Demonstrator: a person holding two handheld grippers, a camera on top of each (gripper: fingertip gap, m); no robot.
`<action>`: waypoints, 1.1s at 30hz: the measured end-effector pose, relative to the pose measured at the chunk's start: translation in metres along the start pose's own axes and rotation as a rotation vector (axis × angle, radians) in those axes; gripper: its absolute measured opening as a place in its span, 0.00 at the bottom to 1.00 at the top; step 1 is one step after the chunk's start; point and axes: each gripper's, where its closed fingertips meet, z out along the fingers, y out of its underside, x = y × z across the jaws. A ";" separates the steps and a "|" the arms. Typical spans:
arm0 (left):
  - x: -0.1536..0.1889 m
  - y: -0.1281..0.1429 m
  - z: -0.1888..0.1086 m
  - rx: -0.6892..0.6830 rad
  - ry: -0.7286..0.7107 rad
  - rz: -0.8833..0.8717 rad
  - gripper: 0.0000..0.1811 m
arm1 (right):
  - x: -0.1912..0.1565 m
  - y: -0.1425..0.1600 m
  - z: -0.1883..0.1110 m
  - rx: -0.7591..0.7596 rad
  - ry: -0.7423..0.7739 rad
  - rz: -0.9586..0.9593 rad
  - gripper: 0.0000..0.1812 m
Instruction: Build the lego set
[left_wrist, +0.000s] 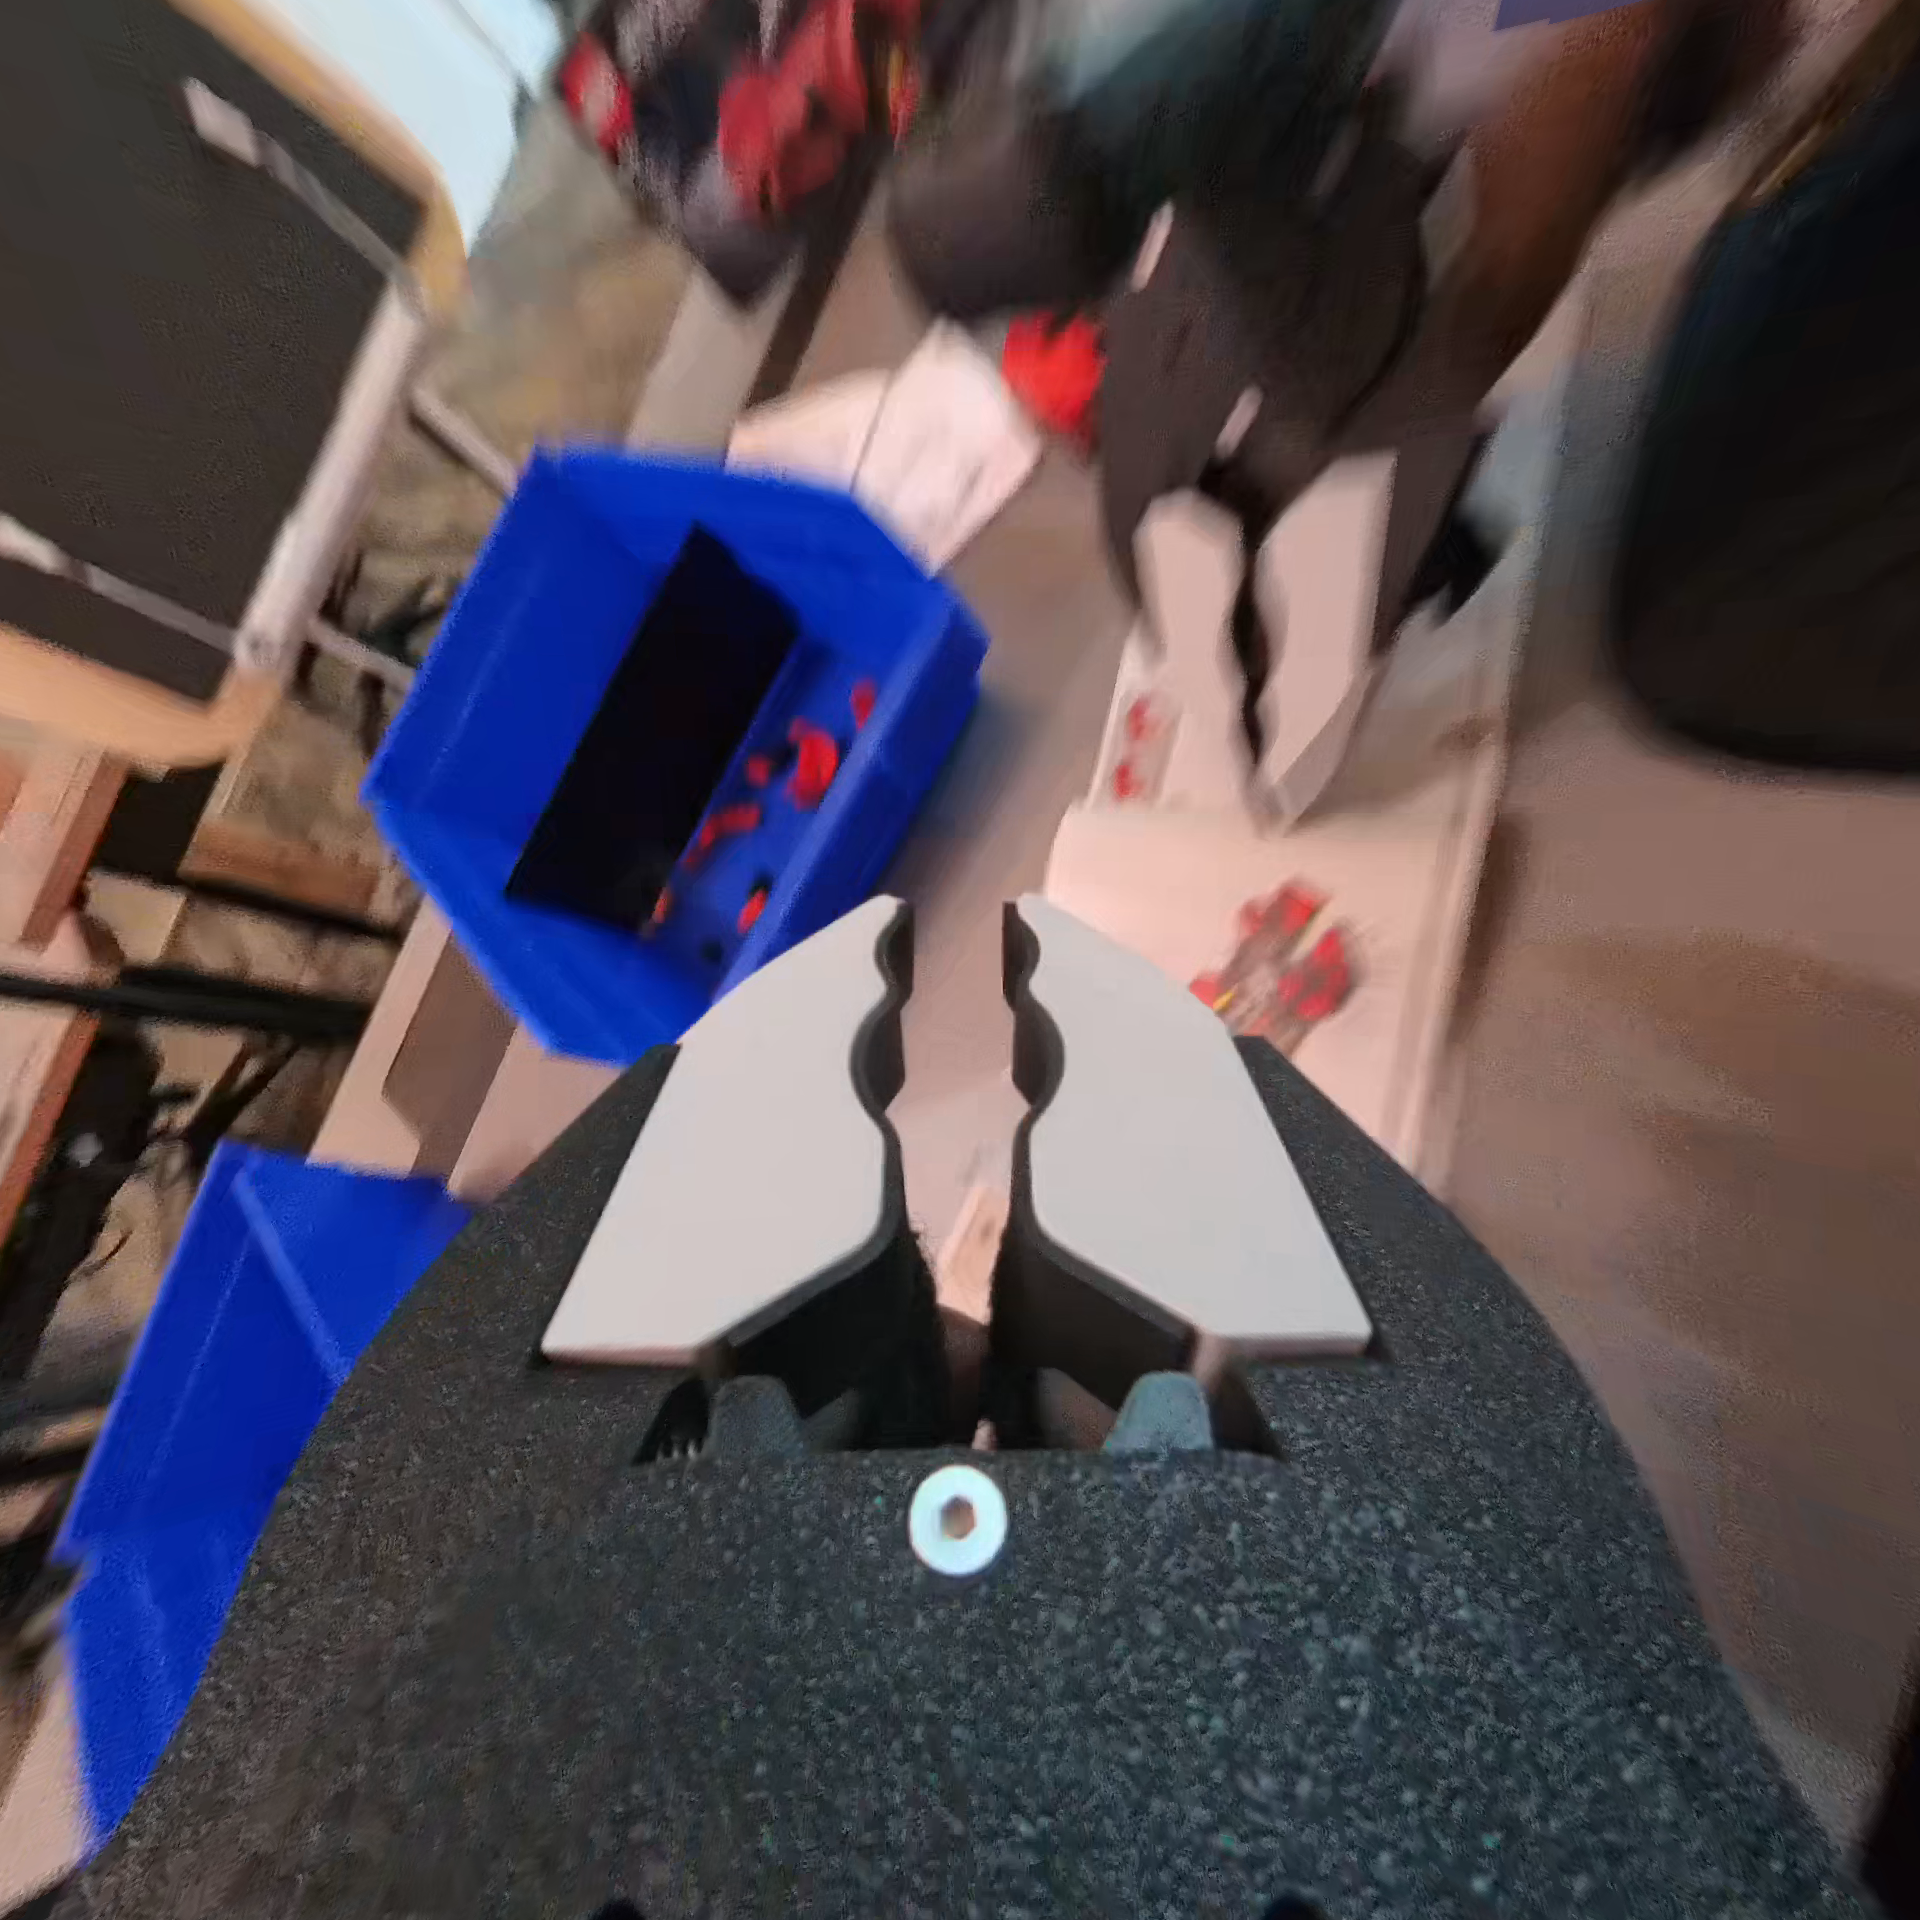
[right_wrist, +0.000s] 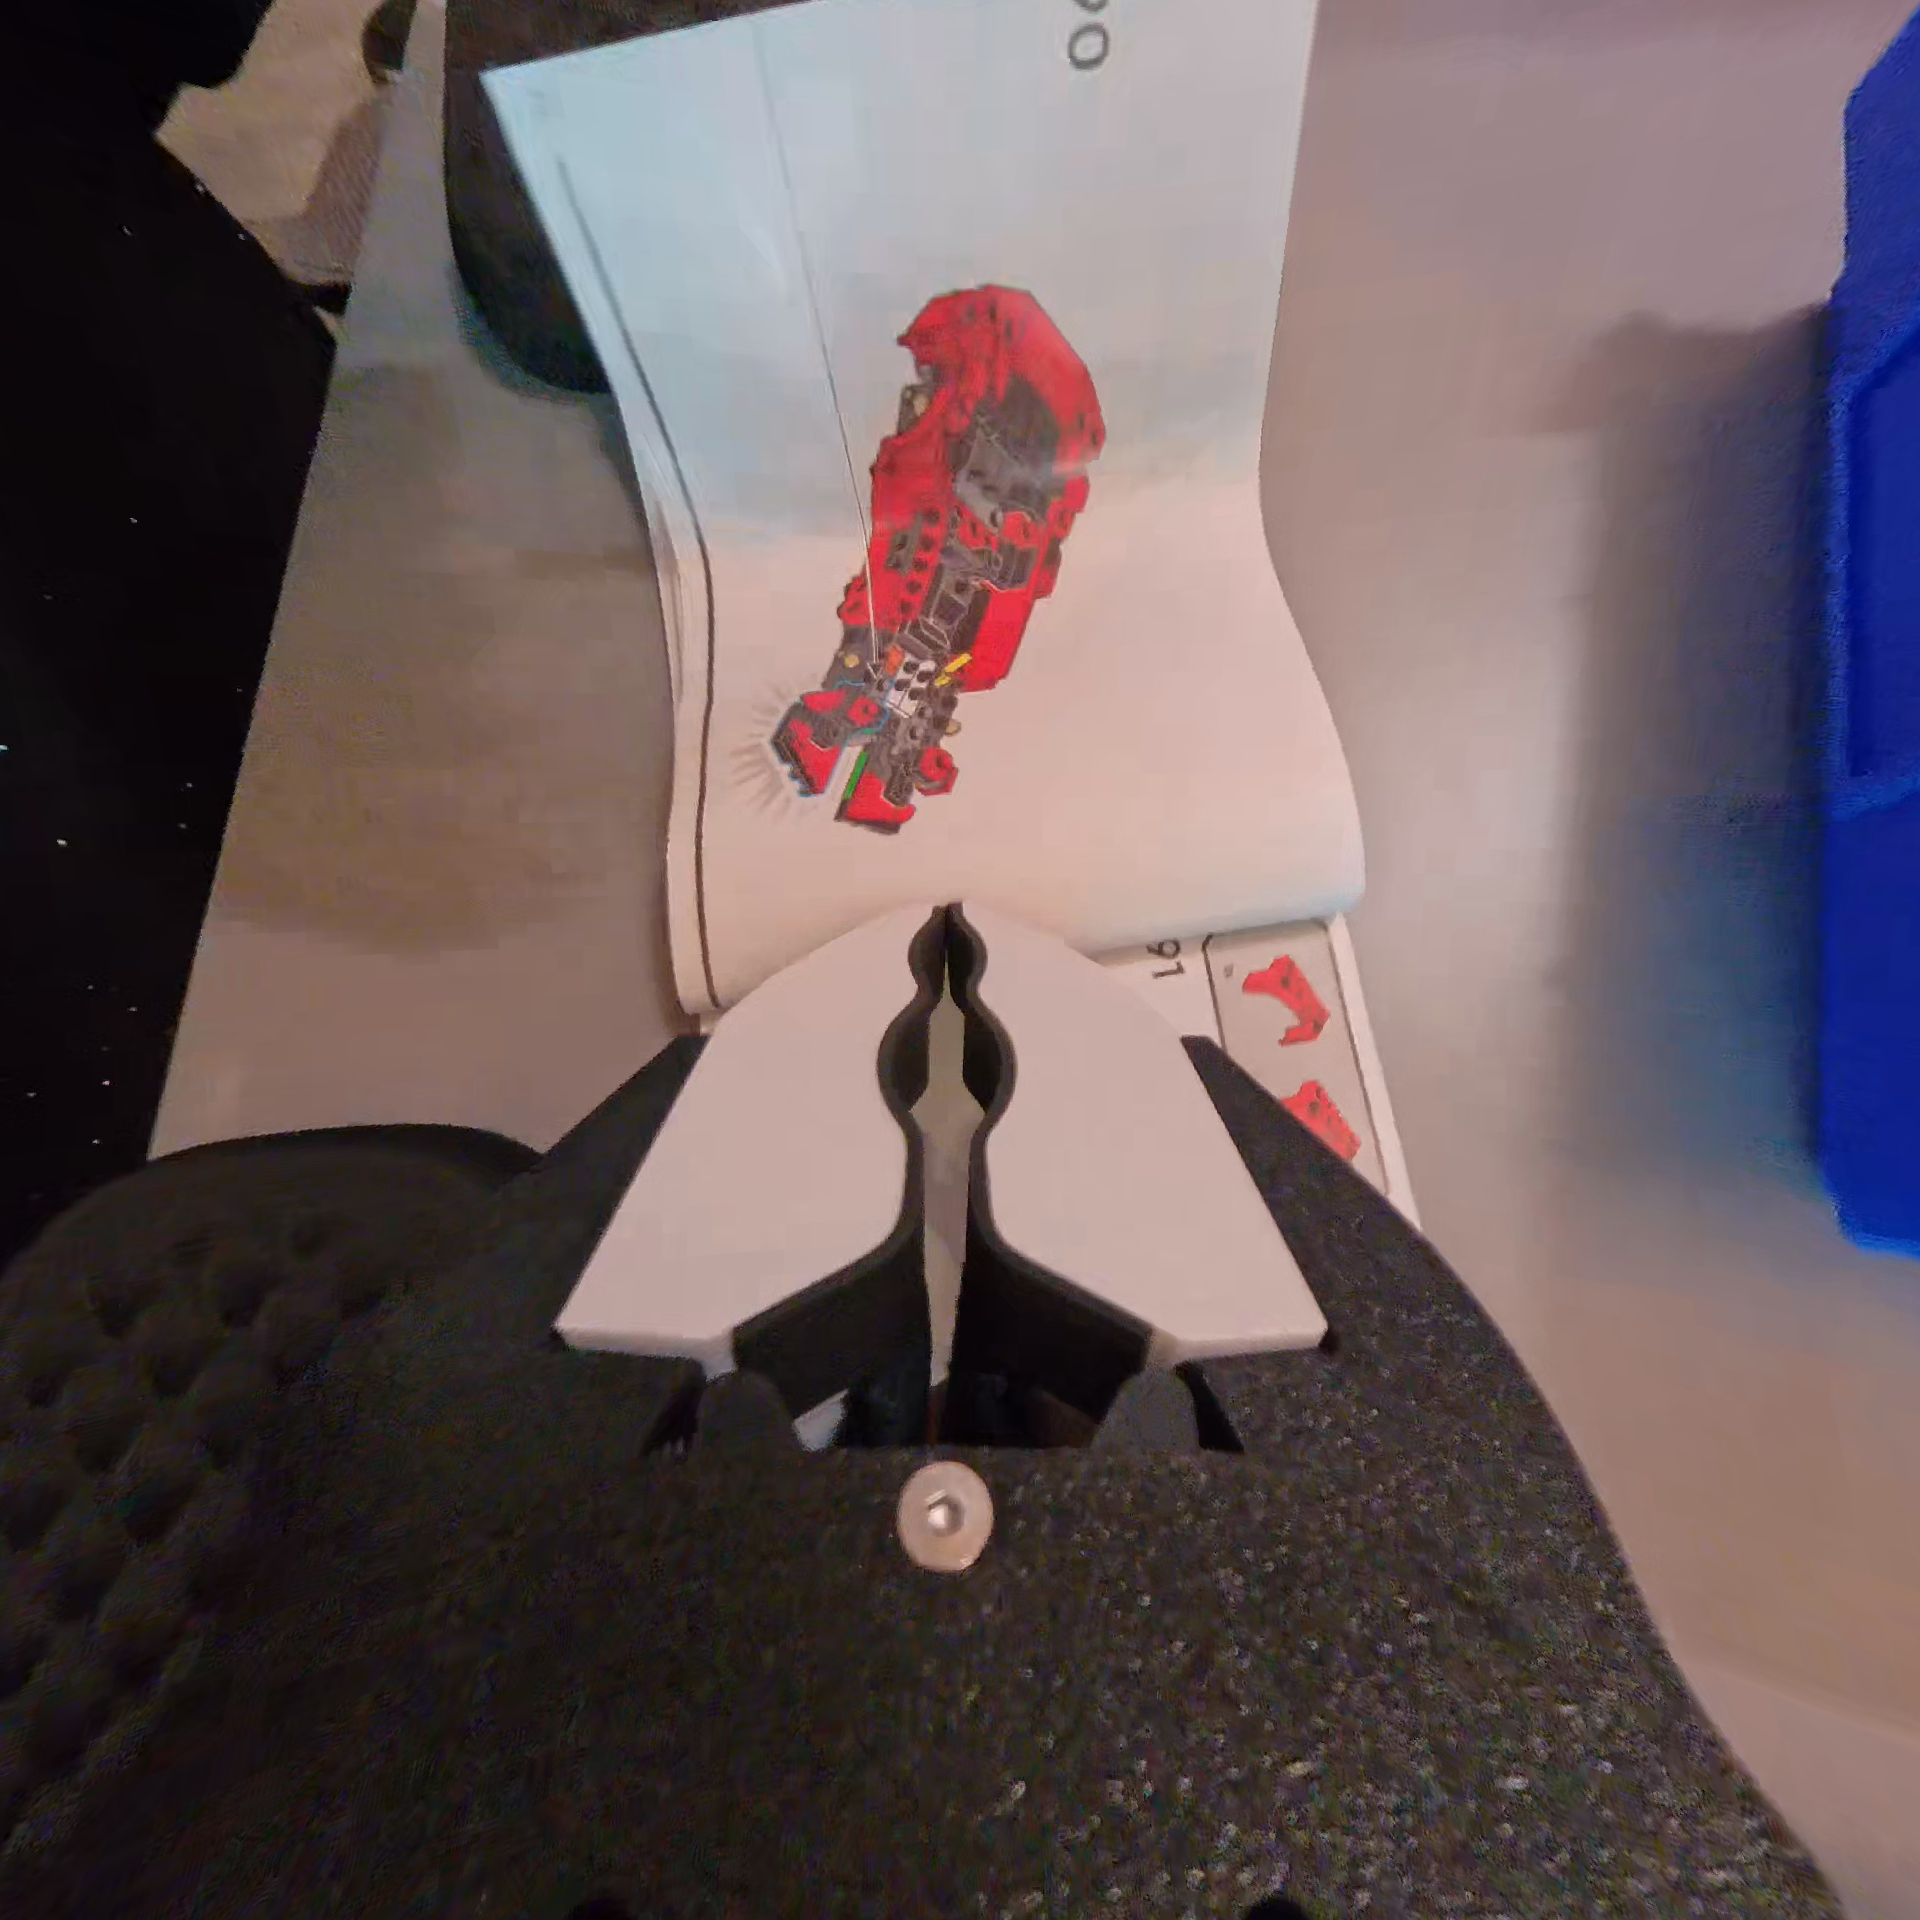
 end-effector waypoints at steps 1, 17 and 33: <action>0.013 -0.021 -0.008 0.077 0.038 -0.011 0.08 | -0.001 0.000 0.003 -0.018 -0.006 -0.005 0.00; 0.106 0.049 0.091 -0.083 0.490 -0.163 0.00 | -0.002 0.002 0.004 0.131 -0.245 0.394 0.00; 0.107 0.049 0.091 -0.048 0.489 -0.158 0.00 | 0.003 0.001 0.007 0.096 -0.210 0.535 0.00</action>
